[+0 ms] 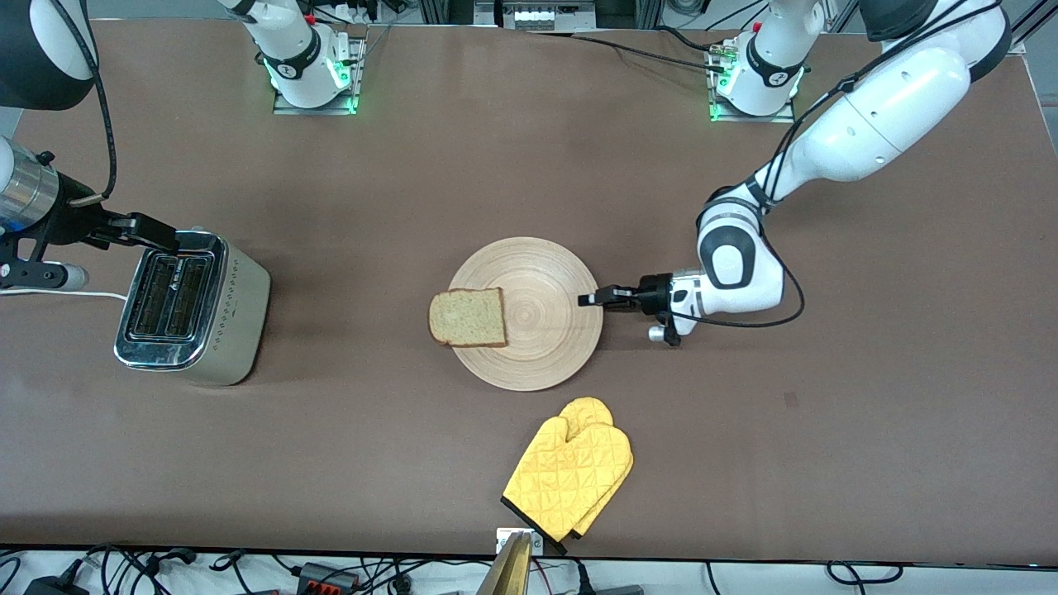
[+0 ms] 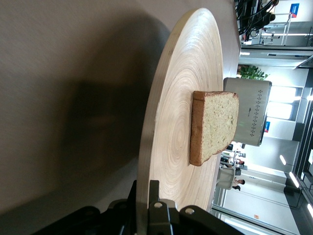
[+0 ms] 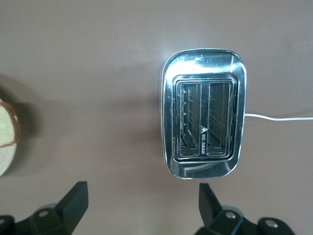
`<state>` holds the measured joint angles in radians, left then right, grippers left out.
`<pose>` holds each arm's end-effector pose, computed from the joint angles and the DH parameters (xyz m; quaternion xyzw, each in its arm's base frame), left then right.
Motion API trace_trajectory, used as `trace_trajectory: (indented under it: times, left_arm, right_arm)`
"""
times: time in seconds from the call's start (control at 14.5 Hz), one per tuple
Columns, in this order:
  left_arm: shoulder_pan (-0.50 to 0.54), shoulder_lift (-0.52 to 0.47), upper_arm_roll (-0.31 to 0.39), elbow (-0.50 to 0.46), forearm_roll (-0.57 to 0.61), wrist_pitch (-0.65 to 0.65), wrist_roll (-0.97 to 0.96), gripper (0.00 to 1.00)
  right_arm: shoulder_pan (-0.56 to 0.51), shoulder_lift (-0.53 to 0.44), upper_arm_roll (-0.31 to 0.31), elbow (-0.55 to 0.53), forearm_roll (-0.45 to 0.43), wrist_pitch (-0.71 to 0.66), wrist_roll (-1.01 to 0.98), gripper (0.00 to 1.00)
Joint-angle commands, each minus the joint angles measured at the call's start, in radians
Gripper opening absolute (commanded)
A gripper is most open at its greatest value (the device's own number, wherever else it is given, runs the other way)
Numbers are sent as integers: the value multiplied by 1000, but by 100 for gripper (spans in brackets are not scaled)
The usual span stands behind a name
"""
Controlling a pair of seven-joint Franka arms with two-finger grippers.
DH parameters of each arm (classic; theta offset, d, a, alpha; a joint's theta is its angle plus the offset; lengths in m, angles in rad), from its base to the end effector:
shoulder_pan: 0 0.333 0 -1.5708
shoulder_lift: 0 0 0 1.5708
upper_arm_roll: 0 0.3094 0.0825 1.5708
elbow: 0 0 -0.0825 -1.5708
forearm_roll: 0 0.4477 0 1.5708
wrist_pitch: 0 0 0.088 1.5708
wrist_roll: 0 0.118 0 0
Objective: Move plate and put bread in toaster
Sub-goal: 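Slide the plate with bread toward the table middle with the left gripper, then release the plate and withdraw the left gripper while the right gripper reaches out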
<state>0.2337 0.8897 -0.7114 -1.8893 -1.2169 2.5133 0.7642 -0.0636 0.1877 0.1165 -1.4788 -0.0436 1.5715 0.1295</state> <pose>0.5674 -0.3156 0.0630 0.8403 0.0449 -0.0455 0.5383 0.6681 0.0245 0.5359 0.9981 -0.0377 -0.0457 0.0151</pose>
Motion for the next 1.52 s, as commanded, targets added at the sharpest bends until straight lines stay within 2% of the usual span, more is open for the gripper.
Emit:
trace_trajectory:
  times: [0.0,0.28,0.35,0.41,0.48,0.55,0.62,0.9,1.17,1.31,1.45]
  left_arm:
    - [1,18,1,4,-35,-11,79,3]
    - [-8,29,6,10,-35,-10,90,4]
    - [-8,31,6,10,-36,-5,90,15]
    - [-5,31,7,10,-36,-4,89,40]
    - [1,31,7,9,-36,-4,87,49]
    - [4,29,7,9,-36,-5,89,70]
    - [6,28,7,9,-36,-5,89,100]
    - [67,3,10,10,-18,-40,95,100]
    - [165,5,46,93,236,-247,92,100]
    - [187,3,98,160,347,-374,92,100]
    - [187,3,171,266,466,-534,86,100]
  right_arm:
    - [-4,-17,0,-12,17,-5,1,100]
    - [-4,-17,0,-12,17,-5,1,100]
    - [-4,-17,-1,-12,17,-5,1,100]
    - [-4,-17,0,-12,17,-5,1,100]
    - [-4,-17,-1,-12,17,-5,1,100]
    - [-5,-17,-1,-12,17,-5,1,100]
    - [-5,-17,-1,-12,17,-5,1,100]
    - [-5,-14,-1,-12,21,-5,1,100]
    - [-2,-16,0,-11,33,-5,-2,100]
    - [4,-14,5,-11,39,-8,-2,100]
    - [10,-19,9,-11,73,-27,-2,100]
